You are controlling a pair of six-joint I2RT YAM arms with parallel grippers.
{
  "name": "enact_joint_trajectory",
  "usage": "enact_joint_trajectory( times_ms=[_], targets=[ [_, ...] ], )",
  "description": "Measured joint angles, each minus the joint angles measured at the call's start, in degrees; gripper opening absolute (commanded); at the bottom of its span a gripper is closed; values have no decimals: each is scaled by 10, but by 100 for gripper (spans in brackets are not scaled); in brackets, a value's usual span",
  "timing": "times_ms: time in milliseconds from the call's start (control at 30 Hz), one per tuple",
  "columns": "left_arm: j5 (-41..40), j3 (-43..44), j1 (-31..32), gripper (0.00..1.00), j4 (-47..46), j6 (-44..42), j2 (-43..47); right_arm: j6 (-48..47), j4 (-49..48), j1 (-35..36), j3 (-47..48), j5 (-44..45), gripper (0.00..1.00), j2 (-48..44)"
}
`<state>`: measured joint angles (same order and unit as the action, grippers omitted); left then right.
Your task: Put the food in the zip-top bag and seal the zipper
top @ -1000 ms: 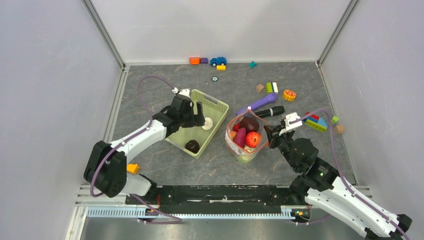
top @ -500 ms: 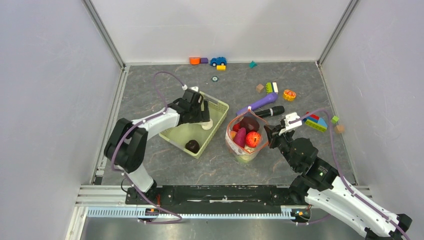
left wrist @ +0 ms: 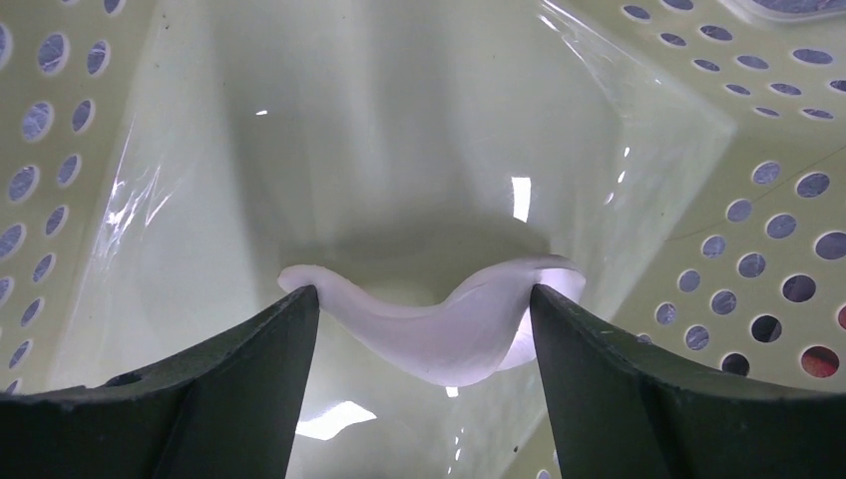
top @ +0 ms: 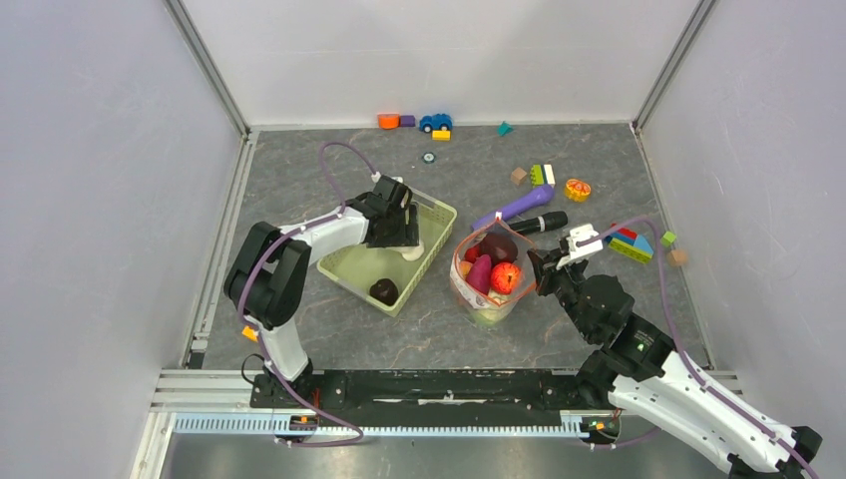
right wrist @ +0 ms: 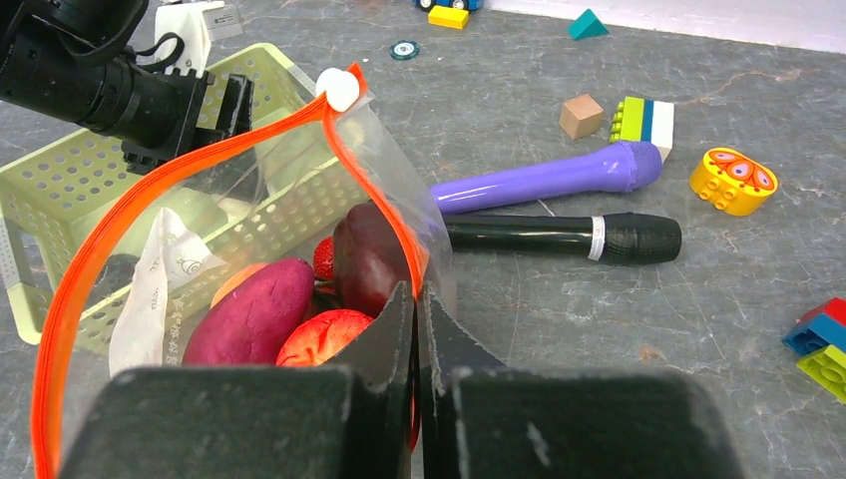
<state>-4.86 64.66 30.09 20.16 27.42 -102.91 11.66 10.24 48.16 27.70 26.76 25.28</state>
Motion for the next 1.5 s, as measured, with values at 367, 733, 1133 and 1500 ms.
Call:
enact_joint_trajectory(
  times_ms=[367,733,1133,1500],
  targets=[
    [-11,2,0,43,8,-1,-10,0,-1,0,0,6,2,4],
    [-11,7,0,2,10,0,-15,0,-1,0,0,14,3,4],
    [-11,-4,1,2,10,0,13,0,-2,0,0,19,2,7],
    [-10,-72,3,2,-29,1,226,0,-3,0,-1,19,3,7]
  ],
)
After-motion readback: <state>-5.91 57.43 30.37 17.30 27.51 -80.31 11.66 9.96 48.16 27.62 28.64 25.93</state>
